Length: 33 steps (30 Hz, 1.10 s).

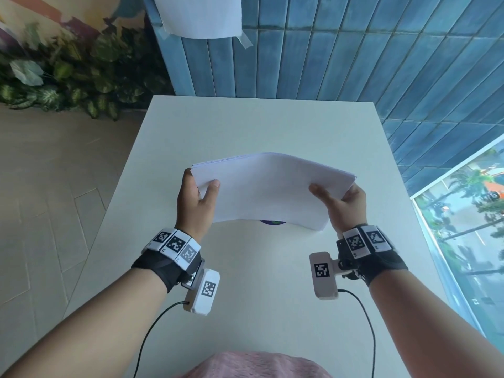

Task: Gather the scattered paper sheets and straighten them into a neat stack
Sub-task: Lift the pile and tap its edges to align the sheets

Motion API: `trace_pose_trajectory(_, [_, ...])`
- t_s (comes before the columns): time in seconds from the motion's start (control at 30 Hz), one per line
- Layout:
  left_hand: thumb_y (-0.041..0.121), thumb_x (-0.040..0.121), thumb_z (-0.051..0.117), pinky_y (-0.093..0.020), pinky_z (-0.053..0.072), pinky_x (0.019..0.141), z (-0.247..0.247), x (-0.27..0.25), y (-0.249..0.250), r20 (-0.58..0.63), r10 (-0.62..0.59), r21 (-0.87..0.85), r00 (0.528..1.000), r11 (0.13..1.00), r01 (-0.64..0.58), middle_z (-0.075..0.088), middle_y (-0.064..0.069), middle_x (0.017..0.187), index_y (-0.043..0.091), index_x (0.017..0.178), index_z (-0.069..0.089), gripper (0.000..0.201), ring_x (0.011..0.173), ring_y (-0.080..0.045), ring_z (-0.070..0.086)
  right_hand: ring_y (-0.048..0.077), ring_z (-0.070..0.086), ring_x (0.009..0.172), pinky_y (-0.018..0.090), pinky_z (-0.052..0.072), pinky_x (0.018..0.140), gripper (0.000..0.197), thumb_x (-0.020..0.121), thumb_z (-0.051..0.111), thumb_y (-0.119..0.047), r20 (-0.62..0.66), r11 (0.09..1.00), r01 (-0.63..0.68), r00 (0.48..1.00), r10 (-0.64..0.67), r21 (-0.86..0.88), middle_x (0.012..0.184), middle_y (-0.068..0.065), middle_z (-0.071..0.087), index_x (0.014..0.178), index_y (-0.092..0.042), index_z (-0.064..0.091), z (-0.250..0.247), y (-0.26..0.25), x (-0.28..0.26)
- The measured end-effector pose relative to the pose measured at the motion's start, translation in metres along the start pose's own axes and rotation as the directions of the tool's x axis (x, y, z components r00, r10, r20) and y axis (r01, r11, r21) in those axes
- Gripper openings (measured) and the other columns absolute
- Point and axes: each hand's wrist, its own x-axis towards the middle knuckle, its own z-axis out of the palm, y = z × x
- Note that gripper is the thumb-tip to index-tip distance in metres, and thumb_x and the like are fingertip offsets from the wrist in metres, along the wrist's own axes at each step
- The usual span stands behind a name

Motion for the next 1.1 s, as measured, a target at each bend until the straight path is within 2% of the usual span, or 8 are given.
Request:
trace_pose_trajectory(0.13, [0.022, 0.089, 0.056, -0.045, 0.046, 0.102, -0.002, 0.002, 0.004, -0.015, 0.025, -0.023, 1.0, 0.999, -0.025, 0.063, -0.001, 0.115, 0.014, 0.117, 0.048, 0.03, 0.11, -0.018, 0.061, 0.019, 0.066, 0.076, 0.033, 0.054, 0.072, 0.017, 0.072, 0.078, -0.008, -0.011, 1.0, 0.029, 1.0, -0.028, 0.008, 0.083, 0.0, 0.071, 0.083, -0.017, 0.068, -0.001, -0.005, 0.002])
trace_pose_trajectory(0.27, [0.017, 0.084, 0.062, -0.047, 0.048, 0.1, -0.002, -0.002, -0.002, -0.003, -0.014, -0.022, 1.0, 1.0, 0.014, 0.065, 0.0, 0.111, 0.027, 0.107, 0.05, 0.028, 0.107, -0.019, 0.063, 0.02, 0.068, 0.08, 0.032, 0.055, 0.072, 0.022, 0.071, 0.079, -0.008, -0.014, 1.0, -0.011, 1.0, 0.011, -0.025, 0.088, 0.004, 0.072, 0.089, -0.012, 0.067, -0.001, 0.006, -0.001])
trace_pose_trajectory(0.4, [0.014, 0.087, 0.062, -0.044, 0.047, 0.1, 0.002, -0.002, -0.004, -0.021, -0.019, 0.006, 1.0, 1.0, 0.019, 0.064, -0.001, 0.113, 0.019, 0.113, 0.049, 0.029, 0.107, -0.017, 0.062, -0.002, 0.063, 0.066, 0.012, 0.05, 0.06, 0.021, 0.073, 0.076, -0.004, -0.027, 0.999, 0.006, 1.0, -0.008, -0.052, 0.082, 0.0, 0.069, 0.084, -0.016, 0.064, 0.003, 0.007, -0.004])
trace_pose_trajectory(0.5, [0.01, 0.091, 0.059, -0.037, 0.047, 0.1, 0.004, -0.001, -0.001, -0.037, -0.001, 0.015, 0.999, 1.0, 0.002, 0.062, 0.002, 0.112, 0.014, 0.117, 0.048, 0.028, 0.104, -0.012, 0.06, -0.009, 0.059, 0.06, 0.01, 0.048, 0.058, 0.028, 0.074, 0.074, -0.001, -0.04, 0.998, 0.044, 0.998, -0.046, -0.052, 0.078, -0.008, 0.066, 0.078, -0.025, 0.06, 0.006, 0.001, -0.003])
trace_pose_trajectory(0.6, [0.013, 0.09, 0.06, -0.035, 0.047, 0.1, 0.003, -0.002, -0.004, -0.035, 0.005, 0.007, 0.999, 1.0, -0.005, 0.062, 0.003, 0.112, 0.016, 0.116, 0.047, 0.029, 0.105, -0.011, 0.061, -0.005, 0.062, 0.066, 0.01, 0.049, 0.059, 0.027, 0.074, 0.075, -0.003, -0.048, 0.997, 0.057, 0.997, -0.059, -0.055, 0.08, -0.009, 0.066, 0.081, -0.025, 0.061, 0.006, 0.003, -0.003])
trace_pose_trajectory(0.73, [0.02, 0.086, 0.061, -0.043, 0.046, 0.102, 0.005, -0.009, -0.017, 0.004, -0.057, 0.052, 0.998, 0.997, 0.057, 0.062, -0.003, 0.119, 0.016, 0.119, 0.047, 0.036, 0.112, -0.019, 0.06, 0.01, 0.062, 0.073, 0.013, 0.049, 0.059, 0.025, 0.073, 0.075, -0.005, -0.052, 0.994, 0.008, 0.999, -0.014, -0.108, 0.08, -0.007, 0.065, 0.092, -0.013, 0.061, 0.007, 0.013, -0.008])
trace_pose_trajectory(0.97, [0.007, 0.093, 0.057, -0.034, 0.043, 0.102, 0.003, -0.004, -0.018, -0.039, -0.026, 0.078, 0.999, 0.997, 0.029, 0.06, -0.008, 0.121, 0.006, 0.123, 0.046, 0.033, 0.112, -0.021, 0.057, -0.007, 0.06, 0.061, 0.008, 0.047, 0.058, 0.022, 0.074, 0.073, 0.0, -0.04, 0.996, 0.046, 0.998, -0.049, -0.077, 0.077, -0.008, 0.065, 0.088, -0.012, 0.062, 0.007, 0.008, -0.004])
trace_pose_trajectory(1.1, [0.01, 0.091, 0.058, -0.042, 0.045, 0.1, 0.005, -0.007, -0.031, 0.017, -0.092, 0.116, 0.996, 0.989, 0.089, 0.061, -0.007, 0.119, 0.012, 0.12, 0.045, 0.031, 0.111, -0.025, 0.059, 0.008, 0.061, 0.07, 0.005, 0.045, 0.055, 0.023, 0.073, 0.073, -0.001, -0.041, 0.992, -0.008, 0.999, 0.003, -0.128, 0.08, 0.0, 0.065, 0.091, -0.008, 0.062, 0.008, 0.021, -0.007])
